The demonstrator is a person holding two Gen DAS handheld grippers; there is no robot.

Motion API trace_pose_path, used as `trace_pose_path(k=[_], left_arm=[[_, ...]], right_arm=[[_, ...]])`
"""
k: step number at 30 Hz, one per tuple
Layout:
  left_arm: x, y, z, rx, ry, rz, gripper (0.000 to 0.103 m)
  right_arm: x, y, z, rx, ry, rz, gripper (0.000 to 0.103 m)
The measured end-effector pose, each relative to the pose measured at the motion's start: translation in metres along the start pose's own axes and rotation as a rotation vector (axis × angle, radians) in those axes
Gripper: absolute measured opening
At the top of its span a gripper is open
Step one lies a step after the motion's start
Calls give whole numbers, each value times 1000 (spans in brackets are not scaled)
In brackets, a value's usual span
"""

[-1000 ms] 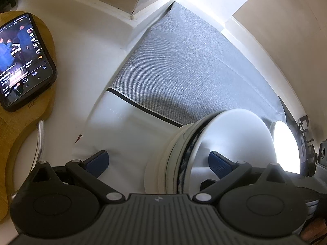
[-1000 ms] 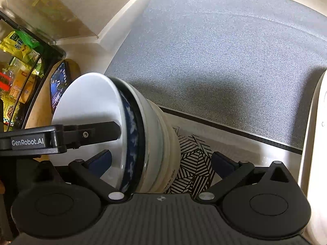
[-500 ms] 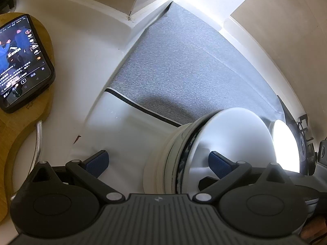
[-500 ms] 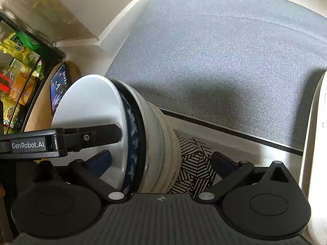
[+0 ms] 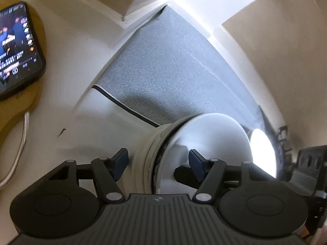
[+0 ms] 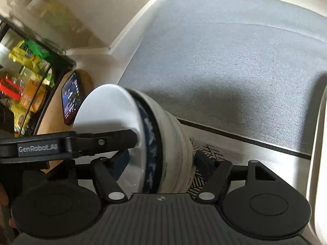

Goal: Organize plates and bowls
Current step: 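Close the right tool on the bowl stack while the left tool grips it, then lift the bowl stack with both tools and carry it over the floral plates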

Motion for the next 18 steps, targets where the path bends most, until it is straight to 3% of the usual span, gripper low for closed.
trace_pose_path(k=[12, 18], left_arm=[[-2, -19, 0, 45, -54, -30, 69], [-2, -11, 0, 14, -5, -18, 69]], right_arm=[[-11, -14, 9, 42, -25, -10, 64], [-12, -20, 10, 36, -26, 15, 62]])
Point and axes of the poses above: each gripper's, at about its wrist camera, not at the fingertips, and x roughly the way its jaws point, y to its left, z to its top, the point moved 1 cm from there along x, roughly the way its jaws point, and after that the axes turned 5 degrees about y, right-handed, at the moved point
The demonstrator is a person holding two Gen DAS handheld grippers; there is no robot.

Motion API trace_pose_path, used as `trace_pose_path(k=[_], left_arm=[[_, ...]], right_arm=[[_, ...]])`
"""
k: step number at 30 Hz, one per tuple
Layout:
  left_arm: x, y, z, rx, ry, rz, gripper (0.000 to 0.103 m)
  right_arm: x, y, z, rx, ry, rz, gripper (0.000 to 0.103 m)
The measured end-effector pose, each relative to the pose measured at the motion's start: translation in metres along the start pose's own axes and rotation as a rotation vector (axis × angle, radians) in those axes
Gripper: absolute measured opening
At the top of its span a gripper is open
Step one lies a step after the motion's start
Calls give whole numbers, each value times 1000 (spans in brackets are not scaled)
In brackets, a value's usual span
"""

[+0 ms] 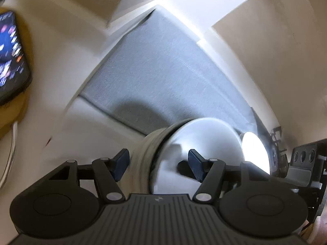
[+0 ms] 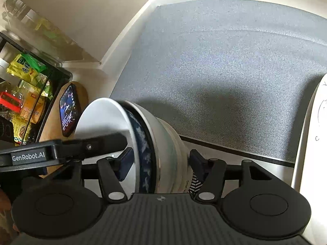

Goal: Organize plates and bowls
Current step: 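Lift the bowl stack with both tools and carry it over the floral plates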

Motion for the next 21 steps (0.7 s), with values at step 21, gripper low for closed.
trace_pose_path(k=[21], left_arm=[[17, 16, -20, -149, 89, -81, 63]], right_arm=[[3, -12, 0, 110, -42, 19, 73]])
Point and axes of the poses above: each gripper's, at about its wrist camera, not at the fingertips, and x roughly the way its jaws point, y to its left, z to its top, the point moved 1 cm from there along x, roughly the way its jaws point, and after that the axes turned 5 degrees about y, right-handed, at the moved point
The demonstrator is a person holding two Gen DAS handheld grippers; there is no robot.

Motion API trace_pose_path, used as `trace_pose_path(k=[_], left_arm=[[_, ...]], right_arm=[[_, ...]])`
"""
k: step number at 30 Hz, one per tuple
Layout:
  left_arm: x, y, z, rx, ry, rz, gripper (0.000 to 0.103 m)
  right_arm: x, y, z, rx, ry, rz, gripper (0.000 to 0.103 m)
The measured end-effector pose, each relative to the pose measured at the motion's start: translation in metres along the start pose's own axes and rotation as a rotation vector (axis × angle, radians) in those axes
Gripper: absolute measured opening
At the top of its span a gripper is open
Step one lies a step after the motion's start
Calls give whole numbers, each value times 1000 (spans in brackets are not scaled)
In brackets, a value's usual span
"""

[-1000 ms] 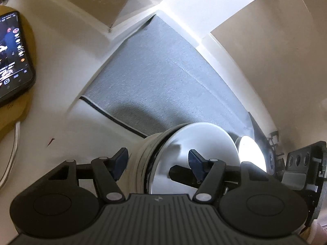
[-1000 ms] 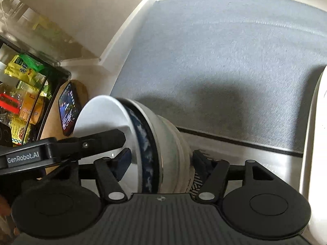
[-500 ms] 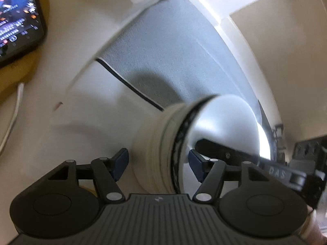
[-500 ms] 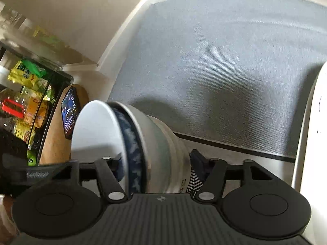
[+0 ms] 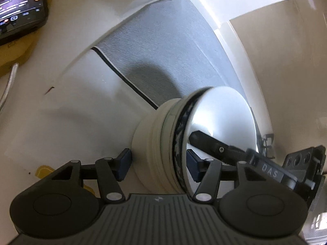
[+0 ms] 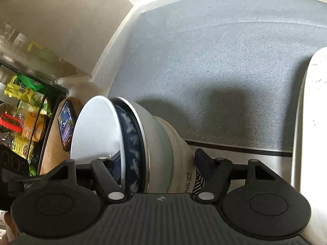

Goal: Organize plates and bowls
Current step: 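Lift the bowl stack with both tools and carry it over the floral plates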

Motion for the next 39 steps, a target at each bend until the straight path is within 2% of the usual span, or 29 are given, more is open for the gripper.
trace_pose_path(k=[12, 25, 32, 39], left_arm=[[10, -13, 12, 19, 0, -35, 63], [20, -35, 20, 72, -7, -101, 63], [34, -60, 19, 94, -23, -116, 63], [57, -82, 19, 133, 2, -126, 63]], right_arm=[[-11, 0, 6, -27, -22, -35, 72], [-46, -5, 17, -53, -87, -92, 72], [-68, -20, 26, -63, -110, -95, 72], [-93, -44, 25, -30, -143, -112, 72]])
Point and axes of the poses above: each gripper's, at about its wrist camera, not at the fingertips, and x roughly the way its jaws point, y to its left, z to its top, the point moved 1 cm from there along x, roughly the way its jaws point, and after that the axes turned 5 degrees about y, right-handed, at the moved point
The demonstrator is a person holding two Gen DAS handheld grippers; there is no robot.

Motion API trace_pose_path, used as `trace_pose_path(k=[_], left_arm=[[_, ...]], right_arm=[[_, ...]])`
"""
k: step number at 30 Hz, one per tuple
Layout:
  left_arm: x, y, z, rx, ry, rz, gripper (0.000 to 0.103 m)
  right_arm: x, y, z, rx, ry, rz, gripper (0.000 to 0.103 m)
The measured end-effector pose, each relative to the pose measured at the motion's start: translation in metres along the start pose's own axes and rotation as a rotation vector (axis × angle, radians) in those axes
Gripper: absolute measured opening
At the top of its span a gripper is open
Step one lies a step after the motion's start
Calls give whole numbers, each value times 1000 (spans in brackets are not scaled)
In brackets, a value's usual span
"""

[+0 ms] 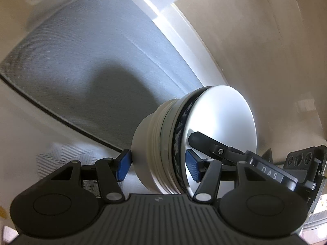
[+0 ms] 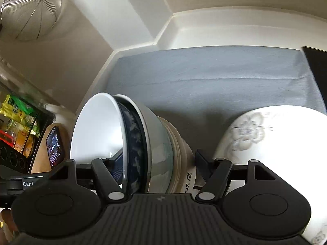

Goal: Organize plates and bowls
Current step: 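Lift the bowl stack with both tools and carry it over the floral plates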

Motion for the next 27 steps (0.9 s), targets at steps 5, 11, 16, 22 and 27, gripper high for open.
trace_pose_path(k=[5, 11, 16, 22, 27], left_arm=[[20, -23, 4, 39, 18, -20, 63], [49, -45, 15, 90, 42, -40, 63], [80, -64, 23, 131, 84, -58, 63], [126, -84, 32, 176, 153, -63, 63], [150, -99, 14, 214, 204, -57, 63]], right_arm=[[-20, -17, -1, 25, -38, -23, 72], [-43, -36, -4, 60, -87, -48, 72], [-59, -55, -9, 101, -117, -75, 72], [-78, -86, -26, 176, -136, -109, 72], [-87, -108, -40, 235, -144, -127, 72]])
Point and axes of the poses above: each gripper's, at about its wrist camera, not at the fingertips, and x roughly the way its jaws point, y to its left, z to its top, the point moved 1 cm from there along x, roughly the way its jaws point, and after that the axes turned 5 degrees about y, right-handed, at the moved point
